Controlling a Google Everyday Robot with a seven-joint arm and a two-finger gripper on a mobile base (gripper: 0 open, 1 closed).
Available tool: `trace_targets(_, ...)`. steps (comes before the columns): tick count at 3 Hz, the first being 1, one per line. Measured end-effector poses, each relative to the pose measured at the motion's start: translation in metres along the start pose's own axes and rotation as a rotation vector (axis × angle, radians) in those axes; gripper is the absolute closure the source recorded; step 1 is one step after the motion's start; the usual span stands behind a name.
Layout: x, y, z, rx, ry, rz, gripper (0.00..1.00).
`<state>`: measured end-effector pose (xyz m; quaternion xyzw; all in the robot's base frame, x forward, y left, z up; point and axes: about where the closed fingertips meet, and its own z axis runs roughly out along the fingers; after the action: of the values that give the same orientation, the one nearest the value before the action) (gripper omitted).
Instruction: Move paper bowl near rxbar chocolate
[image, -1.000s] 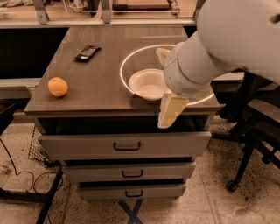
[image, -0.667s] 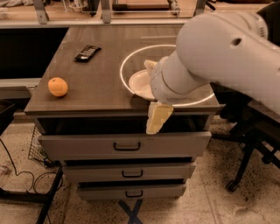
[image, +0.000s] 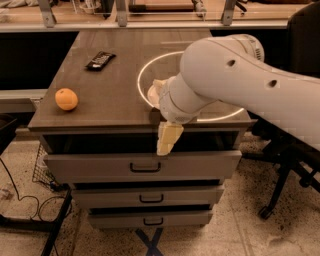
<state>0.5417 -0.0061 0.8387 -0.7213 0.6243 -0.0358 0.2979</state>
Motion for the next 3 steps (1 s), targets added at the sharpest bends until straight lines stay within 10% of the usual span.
trace_targets(3,0.083,-0.015,-0.005,-0.054,0.091,0.029,0.0)
